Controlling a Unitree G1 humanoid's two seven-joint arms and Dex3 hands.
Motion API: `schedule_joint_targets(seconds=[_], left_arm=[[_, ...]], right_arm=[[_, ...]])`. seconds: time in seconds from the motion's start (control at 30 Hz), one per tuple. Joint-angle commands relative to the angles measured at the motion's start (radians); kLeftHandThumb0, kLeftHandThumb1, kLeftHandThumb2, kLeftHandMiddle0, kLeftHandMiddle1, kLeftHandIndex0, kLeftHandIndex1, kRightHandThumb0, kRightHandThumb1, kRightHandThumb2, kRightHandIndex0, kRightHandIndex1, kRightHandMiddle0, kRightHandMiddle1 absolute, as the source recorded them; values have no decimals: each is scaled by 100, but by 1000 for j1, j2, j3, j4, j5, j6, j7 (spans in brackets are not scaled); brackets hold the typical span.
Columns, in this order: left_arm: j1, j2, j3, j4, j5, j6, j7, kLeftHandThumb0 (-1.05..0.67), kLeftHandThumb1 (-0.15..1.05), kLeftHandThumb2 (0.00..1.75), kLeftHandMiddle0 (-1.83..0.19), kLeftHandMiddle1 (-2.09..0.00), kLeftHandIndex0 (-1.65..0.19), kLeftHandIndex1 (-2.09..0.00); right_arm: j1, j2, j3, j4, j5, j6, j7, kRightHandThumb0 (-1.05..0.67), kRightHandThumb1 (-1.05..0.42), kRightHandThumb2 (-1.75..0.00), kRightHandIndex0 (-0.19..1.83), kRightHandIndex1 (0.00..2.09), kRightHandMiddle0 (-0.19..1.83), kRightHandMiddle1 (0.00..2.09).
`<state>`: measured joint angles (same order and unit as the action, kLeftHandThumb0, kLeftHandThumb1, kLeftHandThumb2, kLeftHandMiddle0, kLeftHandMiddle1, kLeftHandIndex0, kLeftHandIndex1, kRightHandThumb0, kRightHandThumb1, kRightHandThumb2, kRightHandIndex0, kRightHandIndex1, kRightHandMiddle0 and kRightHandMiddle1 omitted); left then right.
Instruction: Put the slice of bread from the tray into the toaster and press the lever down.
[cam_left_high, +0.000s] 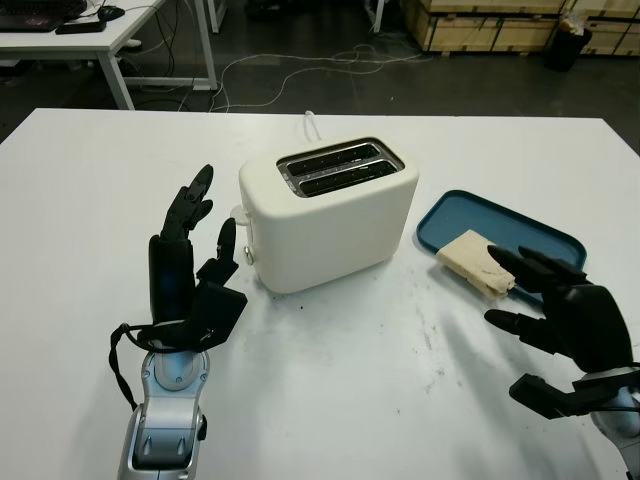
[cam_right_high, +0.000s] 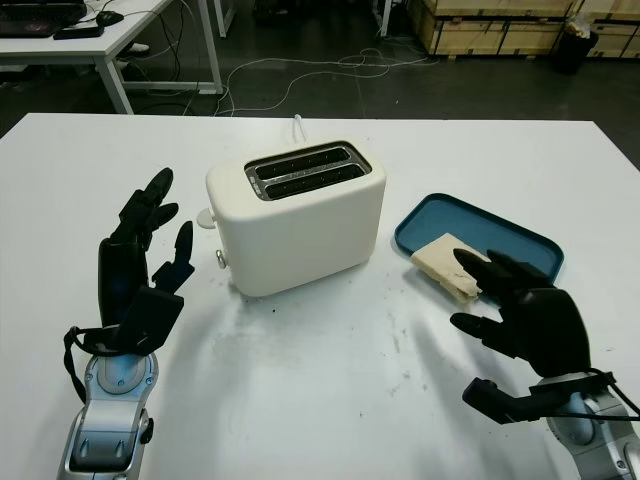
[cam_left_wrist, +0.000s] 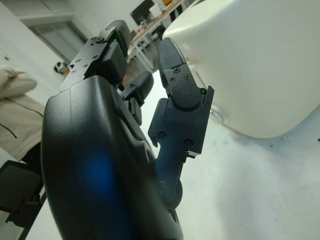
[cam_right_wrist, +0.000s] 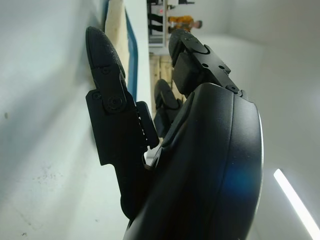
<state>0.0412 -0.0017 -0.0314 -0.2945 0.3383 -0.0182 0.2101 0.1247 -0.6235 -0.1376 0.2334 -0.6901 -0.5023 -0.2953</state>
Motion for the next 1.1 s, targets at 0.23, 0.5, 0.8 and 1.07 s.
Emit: schedule_joint_targets(seconds=[0.23, 0.5, 0.8, 1.07], left_arm=[[-8, 1, -5, -1, -15, -3, -8, -35, 92, 58, -9, -87, -37, -6], [-8, 6, -6, -11, -7, 6, -12, -33, 92, 58, -8, -90, -37, -6], [-12, 13, -5, 0, -5, -8, -13, -33, 92, 57, -8, -91, -38, -6], [-13, 11, -2, -8, -7, 3, -13, -34, 92, 57, -7, -91, -38, -5]], right_arm=[[-41, -29, 47, 87, -14, 43, -45, -55, -86, 0, 37, 0, 37, 0], [-77, -49, 91, 145, -32, 60, -74, -55, -85, 0, 36, 0, 37, 0], [-136, -64, 155, 223, -82, 80, -154, -53, -85, 0, 36, 0, 36, 0], [-188, -79, 228, 277, -140, 105, -247, -49, -85, 0, 36, 0, 36, 1]])
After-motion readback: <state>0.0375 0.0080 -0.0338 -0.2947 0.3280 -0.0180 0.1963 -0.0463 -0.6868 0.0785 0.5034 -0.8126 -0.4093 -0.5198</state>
